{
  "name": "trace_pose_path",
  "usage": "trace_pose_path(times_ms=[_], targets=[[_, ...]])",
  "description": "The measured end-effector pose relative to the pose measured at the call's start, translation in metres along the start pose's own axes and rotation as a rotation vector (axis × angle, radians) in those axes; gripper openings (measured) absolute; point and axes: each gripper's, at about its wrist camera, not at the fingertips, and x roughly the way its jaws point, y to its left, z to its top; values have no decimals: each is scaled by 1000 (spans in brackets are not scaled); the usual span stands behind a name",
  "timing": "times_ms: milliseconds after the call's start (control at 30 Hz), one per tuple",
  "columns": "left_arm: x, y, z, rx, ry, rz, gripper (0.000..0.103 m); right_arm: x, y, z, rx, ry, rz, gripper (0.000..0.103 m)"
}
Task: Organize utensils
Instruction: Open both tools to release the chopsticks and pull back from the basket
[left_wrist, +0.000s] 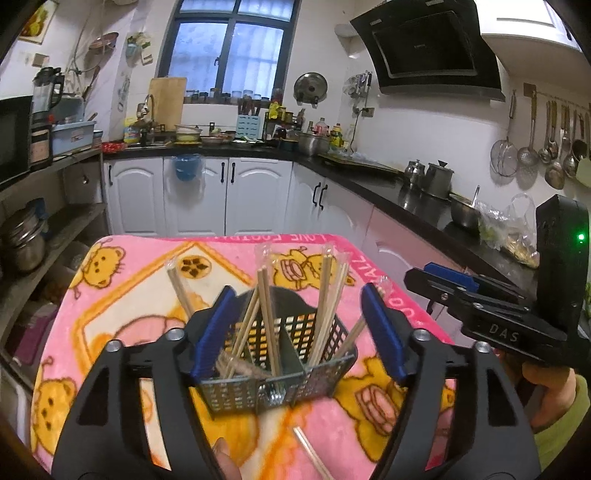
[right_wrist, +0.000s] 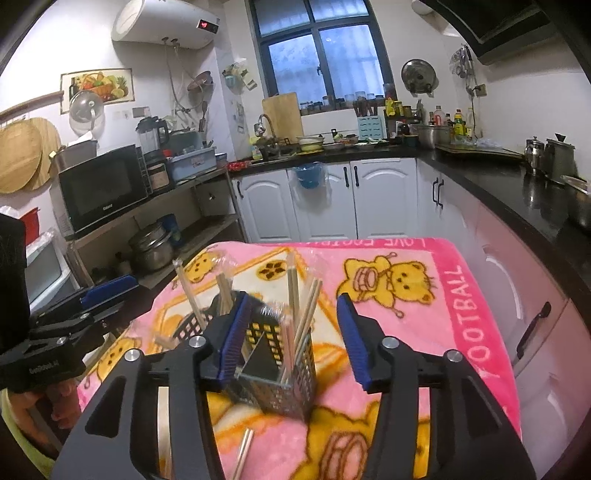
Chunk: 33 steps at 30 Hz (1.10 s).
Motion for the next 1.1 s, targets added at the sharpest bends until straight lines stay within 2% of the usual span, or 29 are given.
trace_pose_path(times_ms=[133, 300, 400, 633, 900, 1000, 1100], targets=[[-7, 6, -10, -14, 14, 11, 74, -7, 3, -12, -19, 11, -9, 57], [-17, 11, -21, -26, 19, 21, 75, -14, 11, -27, -38, 19, -1, 63], [-23, 14, -29, -36, 24, 34, 92, -17, 17, -35, -50, 26, 9, 64], [-36, 21, -45, -55, 28, 48, 92, -21, 30, -53, -75, 48, 34, 65], [-47, 33, -70, -61, 46, 108, 92, -18, 41, -76, -96, 87, 44, 66], [-48, 39, -77, -71, 58, 122, 92, -15, 42, -84, -90, 100, 53, 72], [-48, 44, -83, -75, 68, 136, 92, -11, 46, -91, -91, 118, 62, 73]])
